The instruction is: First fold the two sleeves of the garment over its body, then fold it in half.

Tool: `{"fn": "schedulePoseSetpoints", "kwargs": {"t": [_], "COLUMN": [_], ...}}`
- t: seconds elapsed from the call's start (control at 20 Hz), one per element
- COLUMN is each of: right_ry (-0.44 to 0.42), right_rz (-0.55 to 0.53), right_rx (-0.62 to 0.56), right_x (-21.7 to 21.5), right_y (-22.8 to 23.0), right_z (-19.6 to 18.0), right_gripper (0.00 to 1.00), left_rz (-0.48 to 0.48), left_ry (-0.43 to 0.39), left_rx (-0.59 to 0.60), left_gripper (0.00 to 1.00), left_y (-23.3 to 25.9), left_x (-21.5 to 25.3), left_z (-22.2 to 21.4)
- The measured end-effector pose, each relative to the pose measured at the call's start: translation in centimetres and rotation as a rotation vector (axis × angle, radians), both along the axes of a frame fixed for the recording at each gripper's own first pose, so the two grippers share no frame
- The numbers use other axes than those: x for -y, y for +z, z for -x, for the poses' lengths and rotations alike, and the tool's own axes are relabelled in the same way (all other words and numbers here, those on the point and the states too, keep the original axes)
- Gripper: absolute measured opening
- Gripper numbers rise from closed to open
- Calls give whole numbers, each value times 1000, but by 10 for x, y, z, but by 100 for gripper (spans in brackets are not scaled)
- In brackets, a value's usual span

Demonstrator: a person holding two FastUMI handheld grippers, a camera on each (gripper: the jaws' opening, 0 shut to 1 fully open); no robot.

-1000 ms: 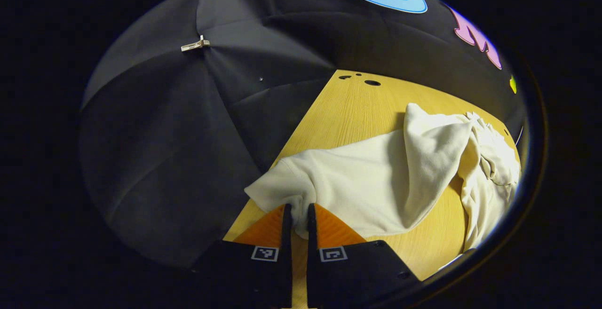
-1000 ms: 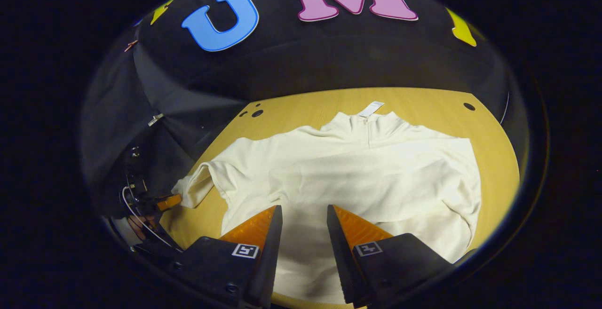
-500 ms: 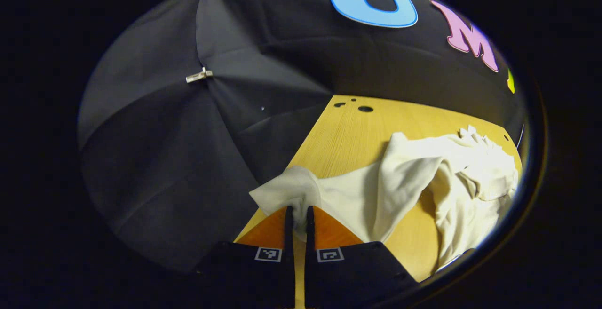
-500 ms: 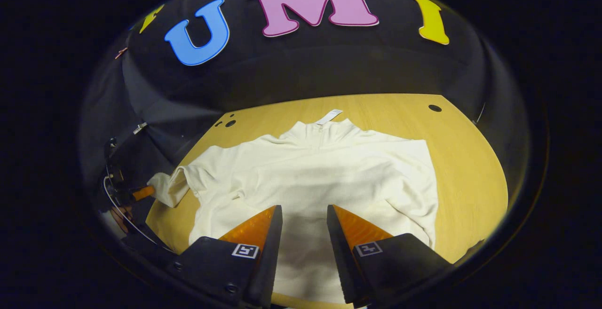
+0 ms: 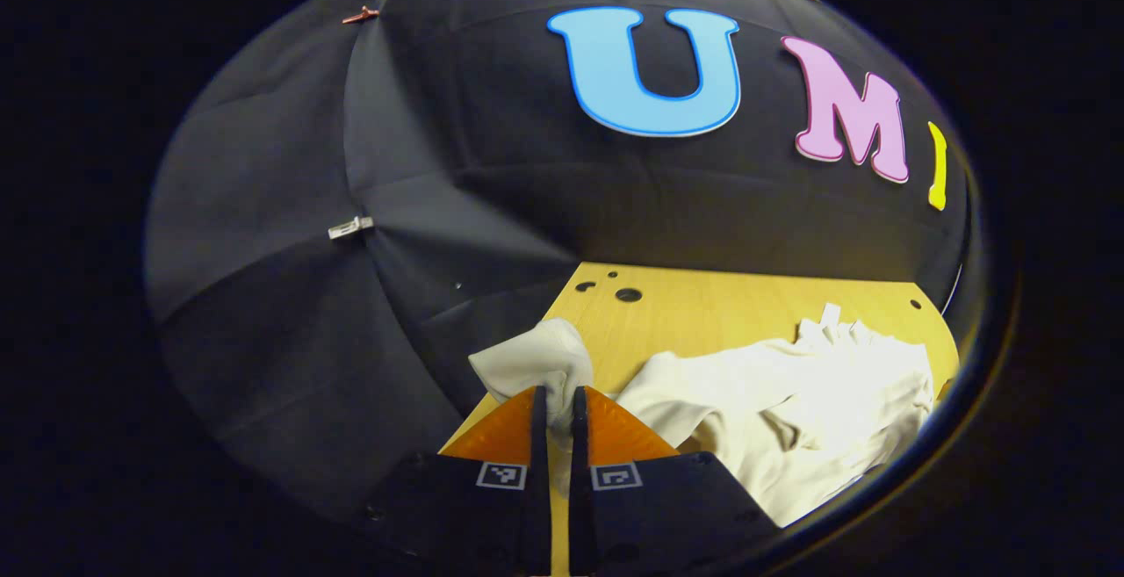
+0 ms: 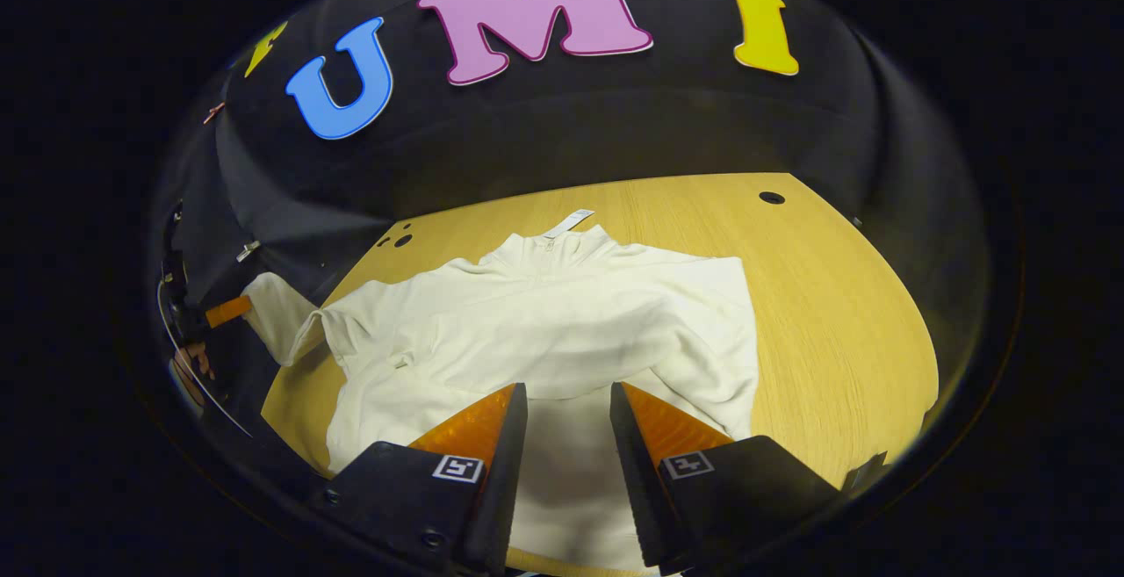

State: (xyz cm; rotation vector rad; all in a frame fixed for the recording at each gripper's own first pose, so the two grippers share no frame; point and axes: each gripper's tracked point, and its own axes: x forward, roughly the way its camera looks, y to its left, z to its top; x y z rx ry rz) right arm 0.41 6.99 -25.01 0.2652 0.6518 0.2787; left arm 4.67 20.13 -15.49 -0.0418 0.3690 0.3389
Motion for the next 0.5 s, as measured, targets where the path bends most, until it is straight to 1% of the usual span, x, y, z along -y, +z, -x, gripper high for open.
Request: {"fn": "schedulePoseSetpoints", "kwargs": {"t": [0.05, 0.1, 0.2, 0.3, 0.5], "right_ry": [-6, -12, -31, -54, -100], "right_rz": [-1, 1, 4, 6, 6], "right_rx": [0, -2, -2, -2, -2], "right_x": [6, 11, 27, 40, 66], "right_y": [-2, -3, -5, -6, -8], "right_z": [1, 2, 3, 4, 5], "right_gripper": [59, 59, 59, 59, 59], "left_rz": [-1, -2, -2, -7, 17], "left_ry": [-10, -20, -51, -95, -183], "left_rx": [12, 25, 43, 56, 67], "left_gripper": [16, 13, 13, 13, 13], "left_y": [9, 17, 31, 38, 46], "left_x": [9, 20, 44, 72, 130], "left_z": [-5, -9, -19, -27, -41]}}
